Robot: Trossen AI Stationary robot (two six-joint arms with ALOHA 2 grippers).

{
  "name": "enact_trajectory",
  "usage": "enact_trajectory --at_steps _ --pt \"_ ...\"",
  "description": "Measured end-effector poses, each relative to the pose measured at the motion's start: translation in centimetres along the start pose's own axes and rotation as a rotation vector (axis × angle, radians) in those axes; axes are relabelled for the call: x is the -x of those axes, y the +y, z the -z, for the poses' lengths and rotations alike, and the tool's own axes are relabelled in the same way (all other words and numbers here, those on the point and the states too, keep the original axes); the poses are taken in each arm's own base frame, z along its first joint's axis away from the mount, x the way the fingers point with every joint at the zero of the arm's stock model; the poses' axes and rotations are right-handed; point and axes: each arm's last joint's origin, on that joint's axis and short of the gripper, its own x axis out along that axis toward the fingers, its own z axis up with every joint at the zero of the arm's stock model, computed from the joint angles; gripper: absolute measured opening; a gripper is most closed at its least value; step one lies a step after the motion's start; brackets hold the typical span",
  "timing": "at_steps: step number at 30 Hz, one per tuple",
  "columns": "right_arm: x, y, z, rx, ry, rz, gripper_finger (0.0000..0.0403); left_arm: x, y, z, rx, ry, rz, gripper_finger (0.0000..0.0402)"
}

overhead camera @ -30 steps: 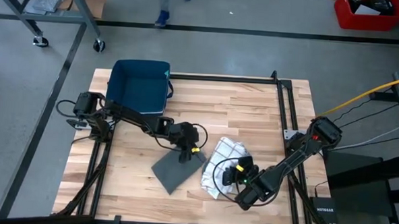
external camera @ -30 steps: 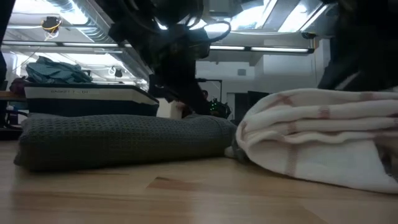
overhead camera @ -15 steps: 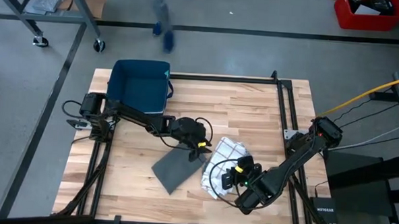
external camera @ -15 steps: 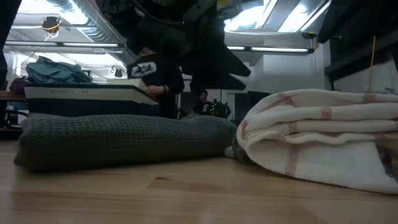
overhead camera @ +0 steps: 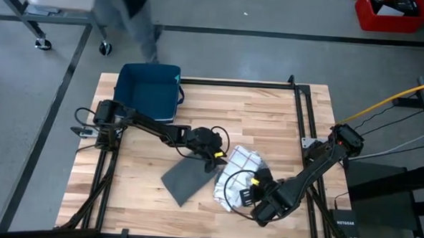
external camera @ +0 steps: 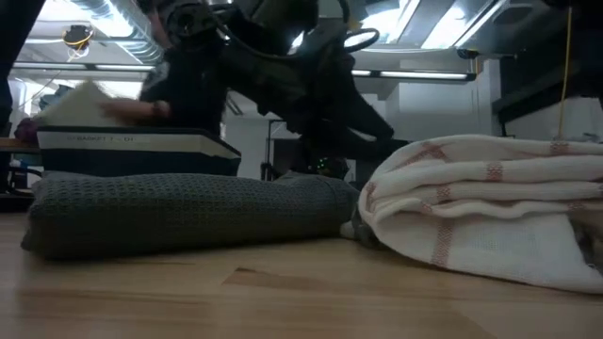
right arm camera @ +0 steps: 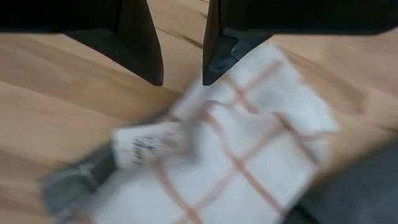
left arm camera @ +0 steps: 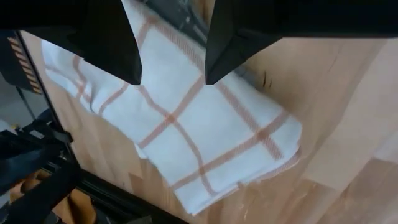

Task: Fold towel
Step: Stack the stacked towels on top of the gray towel

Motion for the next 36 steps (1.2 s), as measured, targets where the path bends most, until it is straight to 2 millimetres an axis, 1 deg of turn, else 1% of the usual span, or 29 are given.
enact_trajectory --at_steps 4,7,9,13,14,15,17,19,21,23,25,29,33,36 --pt "0.8 -1.4 -0.6 -0.038 0.043 0.129 0.0115 -1.0 -0.2 -0.7 -0.003 -0.01 0.01 0.017" --pt "2.4 -2.4 -1.1 -0.037 0.067 0.148 0.0115 -1.4 -0.3 -1.4 0.006 0.001 0.05 0.017" --pt "3.6 -3.2 -1.5 -0.023 0.062 0.124 0.0115 -1.7 -0.3 -2.0 0.031 -0.005 0.065 0.017" --pt "6.3 -5.0 -2.1 0.051 -0.006 0.032 0.0115 -2.4 0.7 -2.5 0.064 0.03 0.053 0.017" --pt "6.8 -5.5 -2.1 0.066 -0.024 0.008 0.0115 -2.6 1.2 -2.4 0.075 0.055 0.038 0.017" --pt "7.1 -6.0 -2.1 0.069 -0.04 -0.019 0.0115 -2.7 1.5 -2.9 0.078 0.047 0.036 0.017" --pt "7.1 -7.4 -1.9 0.05 -0.066 -0.05 0.0115 -2.7 2.4 -2.8 0.102 0.096 0.018 0.017" --pt "6.4 -8.7 -1.5 0.014 -0.064 -0.072 0.0115 -2.9 3.0 -3.1 0.116 0.097 0.017 0.017" --pt "5.0 -9.8 -0.8 0.003 -0.037 -0.098 0.0115 -2.9 3.7 -2.8 0.142 0.125 0.005 0.017" --pt "3.3 -10.4 0.0 -0.014 0.012 -0.154 0.0115 -2.9 4.3 -2.9 0.152 0.129 0.007 0.017" --pt "1.6 -10.2 0.6 -0.06 0.056 -0.237 0.0115 -2.7 4.7 -2.7 0.167 0.154 0.002 0.017" --pt "-1.3 -9.4 1.3 -0.152 0.127 -0.355 0.0115 -2.6 5.1 -2.3 0.192 0.211 0.006 0.017" --pt "-3.5 -8.7 1.1 -0.221 0.125 -0.392 0.0115 -2.9 4.7 -1.8 0.19 0.232 0.028 0.017" --pt "-4.8 -8.4 0.8 -0.231 0.096 -0.344 0.0115 -3.4 4.4 -1.2 0.183 0.253 0.034 0.017"
